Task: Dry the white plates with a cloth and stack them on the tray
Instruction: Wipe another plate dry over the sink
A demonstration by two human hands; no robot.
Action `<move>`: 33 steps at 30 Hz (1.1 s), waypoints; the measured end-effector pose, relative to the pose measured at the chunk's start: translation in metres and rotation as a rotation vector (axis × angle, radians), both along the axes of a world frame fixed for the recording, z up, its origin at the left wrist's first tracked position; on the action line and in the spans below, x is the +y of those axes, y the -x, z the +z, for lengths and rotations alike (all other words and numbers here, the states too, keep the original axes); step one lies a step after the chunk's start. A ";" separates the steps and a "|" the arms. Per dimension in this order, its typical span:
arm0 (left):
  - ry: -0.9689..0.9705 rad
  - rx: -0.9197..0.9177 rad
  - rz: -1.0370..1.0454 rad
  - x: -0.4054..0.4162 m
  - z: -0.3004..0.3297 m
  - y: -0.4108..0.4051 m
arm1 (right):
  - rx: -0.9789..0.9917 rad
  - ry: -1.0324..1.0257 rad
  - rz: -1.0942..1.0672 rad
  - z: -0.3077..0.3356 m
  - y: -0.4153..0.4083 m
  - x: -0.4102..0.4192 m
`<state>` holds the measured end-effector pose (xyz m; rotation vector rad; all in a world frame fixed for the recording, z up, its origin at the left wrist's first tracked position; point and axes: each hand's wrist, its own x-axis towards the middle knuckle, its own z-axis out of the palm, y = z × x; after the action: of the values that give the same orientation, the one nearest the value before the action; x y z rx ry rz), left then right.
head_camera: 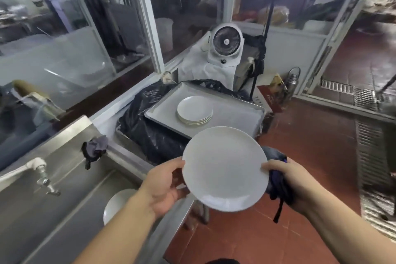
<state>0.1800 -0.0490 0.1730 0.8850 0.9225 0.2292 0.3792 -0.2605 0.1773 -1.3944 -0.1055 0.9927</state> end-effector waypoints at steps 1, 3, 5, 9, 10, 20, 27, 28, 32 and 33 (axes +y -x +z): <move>-0.004 0.001 -0.025 -0.010 0.001 -0.021 | -0.009 0.004 -0.013 -0.001 -0.018 -0.013; 0.002 -0.006 -0.065 -0.030 0.002 -0.063 | -0.017 0.015 -0.055 -0.002 -0.054 -0.038; 0.002 0.000 -0.096 -0.047 0.000 -0.102 | -0.021 0.022 -0.097 -0.001 -0.087 -0.060; 0.016 0.016 -0.117 -0.078 0.001 -0.169 | -0.032 0.049 -0.161 0.003 -0.148 -0.094; 0.023 0.014 -0.115 -0.083 0.002 -0.183 | -0.036 0.057 -0.173 0.002 -0.162 -0.100; 0.054 0.037 -0.027 -0.072 -0.012 -0.262 | -0.087 0.189 -0.191 -0.030 -0.252 -0.077; 0.070 0.030 0.028 -0.003 -0.038 -0.297 | -0.154 0.255 -0.072 -0.035 -0.301 0.001; 0.073 0.025 0.038 0.009 -0.040 -0.300 | -0.163 0.257 -0.058 -0.033 -0.307 0.015; 0.109 0.010 0.106 0.053 -0.050 -0.307 | -0.173 0.250 -0.035 -0.031 -0.325 0.072; 0.117 0.010 0.120 0.062 -0.052 -0.307 | -0.182 0.260 -0.018 -0.034 -0.329 0.085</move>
<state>0.4873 0.0133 0.1206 0.7245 0.9892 0.2713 0.7082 -0.1757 0.1431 -1.7211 -0.1014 0.8859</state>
